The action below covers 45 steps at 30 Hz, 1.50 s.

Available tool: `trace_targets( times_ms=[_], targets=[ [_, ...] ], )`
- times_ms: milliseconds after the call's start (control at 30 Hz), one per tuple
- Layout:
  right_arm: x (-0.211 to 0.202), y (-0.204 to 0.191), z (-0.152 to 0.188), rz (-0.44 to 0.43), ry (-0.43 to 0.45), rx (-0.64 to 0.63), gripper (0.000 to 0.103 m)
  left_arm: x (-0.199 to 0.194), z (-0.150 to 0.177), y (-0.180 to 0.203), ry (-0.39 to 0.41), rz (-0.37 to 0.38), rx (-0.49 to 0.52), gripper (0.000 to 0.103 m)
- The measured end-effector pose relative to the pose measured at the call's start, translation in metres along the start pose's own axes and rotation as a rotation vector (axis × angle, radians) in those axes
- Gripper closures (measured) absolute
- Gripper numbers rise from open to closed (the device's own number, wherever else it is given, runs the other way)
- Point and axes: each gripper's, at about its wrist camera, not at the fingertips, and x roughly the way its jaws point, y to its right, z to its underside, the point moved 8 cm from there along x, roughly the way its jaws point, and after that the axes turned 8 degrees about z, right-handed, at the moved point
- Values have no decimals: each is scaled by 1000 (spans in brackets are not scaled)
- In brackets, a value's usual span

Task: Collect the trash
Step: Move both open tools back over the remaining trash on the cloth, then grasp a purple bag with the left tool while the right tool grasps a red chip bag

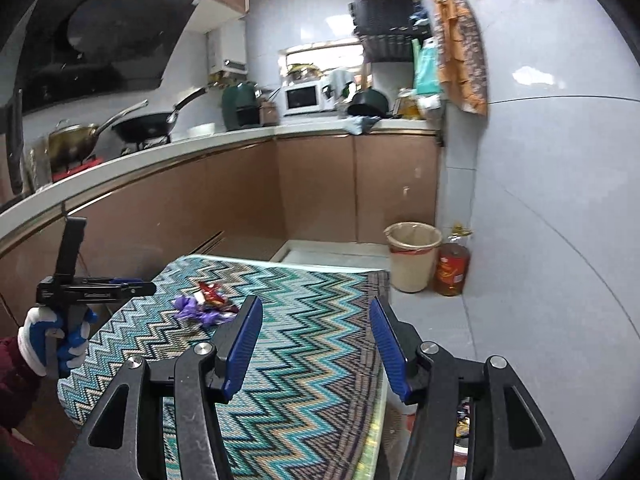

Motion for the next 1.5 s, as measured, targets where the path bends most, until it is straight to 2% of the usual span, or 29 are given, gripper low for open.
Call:
trace_targets(
  times_ms=[200, 500, 667, 800, 867, 933, 1433, 1467, 1500],
  targets=[
    [50, -44, 5, -85, -69, -43, 50, 41, 28, -50, -98, 16, -168, 42],
    [119, -96, 20, -193, -172, -86, 50, 86, 11, -99, -81, 34, -386, 42],
    [159, -122, 26, -248, -222, -104, 50, 113, 10, -124, -92, 13, -500, 42],
    [186, -144, 34, -291, -261, -126, 50, 118, 8, -131, -70, -10, -500, 44],
    [200, -155, 38, -310, -280, -137, 50, 122, 5, -134, -66, -23, -492, 55],
    [213, -167, 43, -333, -297, -146, 50, 125, 3, -139, -63, -27, -496, 60],
    [274, -209, 58, -424, -383, -139, 50, 87, 17, -150, -2, 5, -473, 63],
    [276, -211, 61, -426, -393, -139, 53, 85, 17, -149, 0, 4, -469, 63],
    [278, -212, 64, -428, -404, -140, 61, 83, 18, -148, 2, 1, -464, 63]
  ],
)
